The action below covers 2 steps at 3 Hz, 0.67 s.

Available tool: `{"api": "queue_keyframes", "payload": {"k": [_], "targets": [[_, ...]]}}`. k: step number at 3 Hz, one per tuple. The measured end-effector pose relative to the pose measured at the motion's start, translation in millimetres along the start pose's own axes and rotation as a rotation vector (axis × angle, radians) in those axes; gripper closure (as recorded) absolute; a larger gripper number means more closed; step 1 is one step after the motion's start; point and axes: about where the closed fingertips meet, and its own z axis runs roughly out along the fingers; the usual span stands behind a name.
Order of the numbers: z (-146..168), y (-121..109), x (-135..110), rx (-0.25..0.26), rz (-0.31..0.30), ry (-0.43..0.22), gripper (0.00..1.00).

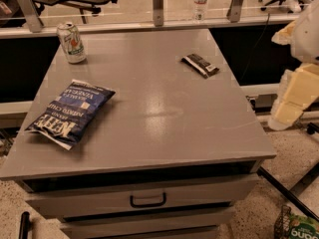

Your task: Pick rxbar chocolate

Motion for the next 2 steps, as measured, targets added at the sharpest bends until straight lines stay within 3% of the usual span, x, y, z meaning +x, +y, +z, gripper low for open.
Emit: {"api": "queue_keyframes", "payload": {"k": [2], "targets": [[91.4, -71.5, -33.3, 0.029, 0.097, -0.106, 0.0]]}}
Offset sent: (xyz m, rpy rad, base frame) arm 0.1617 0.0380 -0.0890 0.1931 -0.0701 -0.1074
